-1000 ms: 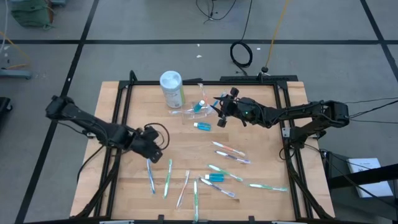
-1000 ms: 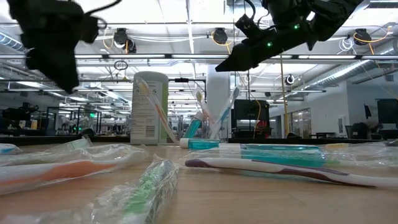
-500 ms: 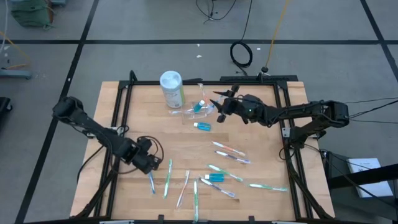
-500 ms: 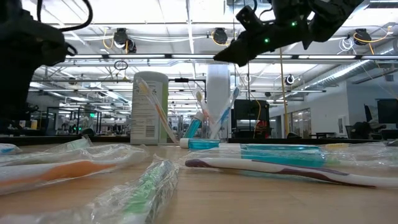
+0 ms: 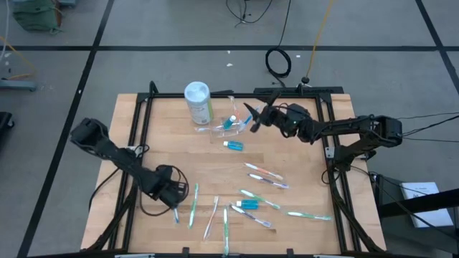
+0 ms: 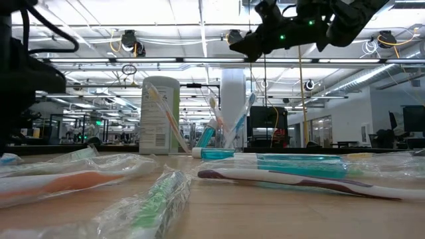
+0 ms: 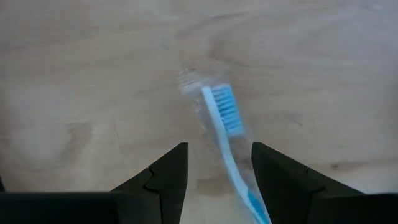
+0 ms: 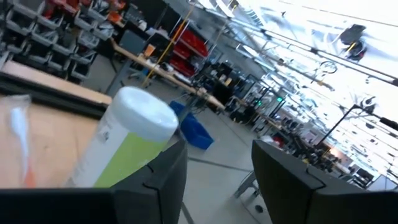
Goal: Pick & Place toothbrushing station
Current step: Put the blue toothbrush into the transparent organizer
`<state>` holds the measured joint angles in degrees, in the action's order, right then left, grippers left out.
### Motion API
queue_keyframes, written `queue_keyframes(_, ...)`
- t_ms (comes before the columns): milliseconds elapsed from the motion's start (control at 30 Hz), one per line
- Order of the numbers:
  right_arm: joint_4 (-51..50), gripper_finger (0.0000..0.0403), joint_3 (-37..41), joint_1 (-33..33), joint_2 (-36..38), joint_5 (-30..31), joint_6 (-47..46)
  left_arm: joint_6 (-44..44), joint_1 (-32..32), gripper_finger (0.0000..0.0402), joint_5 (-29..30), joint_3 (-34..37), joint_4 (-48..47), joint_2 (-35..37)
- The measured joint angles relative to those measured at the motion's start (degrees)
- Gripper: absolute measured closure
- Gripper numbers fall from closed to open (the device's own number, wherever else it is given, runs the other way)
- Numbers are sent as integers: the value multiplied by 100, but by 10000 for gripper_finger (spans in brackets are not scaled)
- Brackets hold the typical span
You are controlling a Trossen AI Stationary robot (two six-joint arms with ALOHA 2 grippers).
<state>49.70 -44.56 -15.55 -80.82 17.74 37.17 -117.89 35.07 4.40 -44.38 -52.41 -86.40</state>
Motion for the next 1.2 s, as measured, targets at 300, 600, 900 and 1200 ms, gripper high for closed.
queue_keyframes(300, 150, 232, 0, -105, 0, -3, 0, 550, -28, 235, -251, -15, 188, -368)
queue_keyframes(600, 194, 232, 0, -100, 0, -7, -42, 1368, -225, 363, 474, -6, 821, -392)
queue_keyframes(900, 192, 232, 0, -100, 0, -11, -252, 3221, -683, 379, 1905, -30, 1949, -74)
queue_keyframes(1200, 119, 232, 0, -96, 0, -13, -764, 7735, -1612, 382, 3604, -94, 4617, 579)
